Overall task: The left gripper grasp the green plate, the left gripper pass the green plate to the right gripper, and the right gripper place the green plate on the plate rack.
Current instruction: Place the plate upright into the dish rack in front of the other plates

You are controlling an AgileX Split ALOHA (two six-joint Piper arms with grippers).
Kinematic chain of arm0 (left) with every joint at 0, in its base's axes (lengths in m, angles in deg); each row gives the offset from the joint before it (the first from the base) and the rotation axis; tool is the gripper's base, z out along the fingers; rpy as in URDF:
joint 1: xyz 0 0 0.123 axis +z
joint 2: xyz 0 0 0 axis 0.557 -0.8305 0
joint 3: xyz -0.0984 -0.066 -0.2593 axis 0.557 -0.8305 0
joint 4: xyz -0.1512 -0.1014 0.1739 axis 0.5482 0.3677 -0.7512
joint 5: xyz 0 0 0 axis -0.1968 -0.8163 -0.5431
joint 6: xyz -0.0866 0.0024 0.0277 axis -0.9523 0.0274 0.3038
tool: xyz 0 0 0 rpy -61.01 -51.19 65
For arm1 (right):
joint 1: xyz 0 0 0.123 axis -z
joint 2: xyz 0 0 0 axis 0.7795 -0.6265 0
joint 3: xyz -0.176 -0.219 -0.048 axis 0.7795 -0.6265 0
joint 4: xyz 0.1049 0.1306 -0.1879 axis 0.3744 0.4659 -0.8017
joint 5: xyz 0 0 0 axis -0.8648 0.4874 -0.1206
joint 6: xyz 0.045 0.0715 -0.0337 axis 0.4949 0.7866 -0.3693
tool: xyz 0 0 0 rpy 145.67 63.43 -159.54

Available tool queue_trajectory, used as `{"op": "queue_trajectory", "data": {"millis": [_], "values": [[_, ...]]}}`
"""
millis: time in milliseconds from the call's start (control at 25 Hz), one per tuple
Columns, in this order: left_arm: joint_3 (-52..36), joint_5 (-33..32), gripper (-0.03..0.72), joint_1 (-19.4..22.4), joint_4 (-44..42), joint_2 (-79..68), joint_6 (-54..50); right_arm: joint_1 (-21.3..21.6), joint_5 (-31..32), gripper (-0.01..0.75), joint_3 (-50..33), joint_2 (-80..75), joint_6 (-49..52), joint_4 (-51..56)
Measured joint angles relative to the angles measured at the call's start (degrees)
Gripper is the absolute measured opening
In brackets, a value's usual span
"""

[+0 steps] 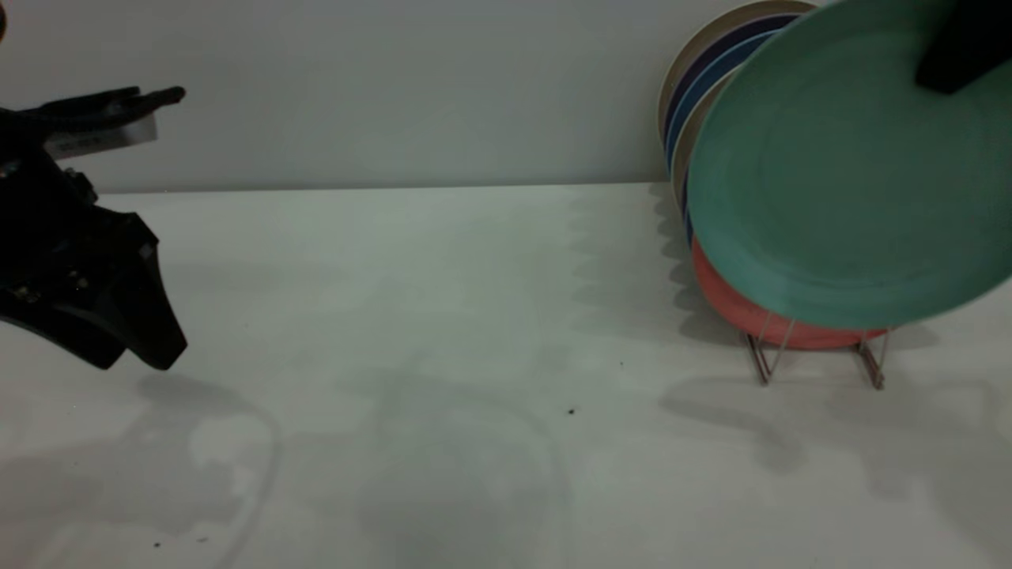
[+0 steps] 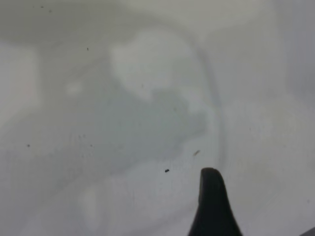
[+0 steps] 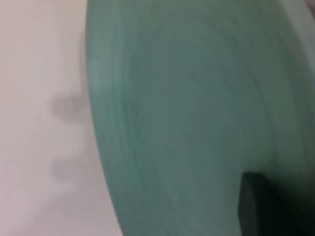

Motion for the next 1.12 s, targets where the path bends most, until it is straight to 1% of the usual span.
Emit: {"op": "queue_trajectory", "data": {"millis": [160,400,640,840,1120], "values": [[0.0,0.7,0.541,0.0,0.0,0.0,-0.3,0.0,0.0,0.101,2.7,-1.5,0.2,-2.6],[0.0,0.9,0.541,0.0,0.0,0.0,-0.2,0.0,-1.5,0.101,4.1,-4.1,0.7,-9.0],[0.0,0.9,0.541,0.0,0.0,0.0,-0.2,0.0,-1.4,0.101,5.7,-4.4,4.5,-14.5],[0.0,1.0,0.541,0.0,0.0,0.0,-0.3,0.0,-0.4,0.101,8.5,-4.4,4.9,-15.1],[0.0,1.6,0.541,0.0,0.0,0.0,-0.3,0.0,0.0,0.101,8.8,-6.4,5.0,-14.9]]}}
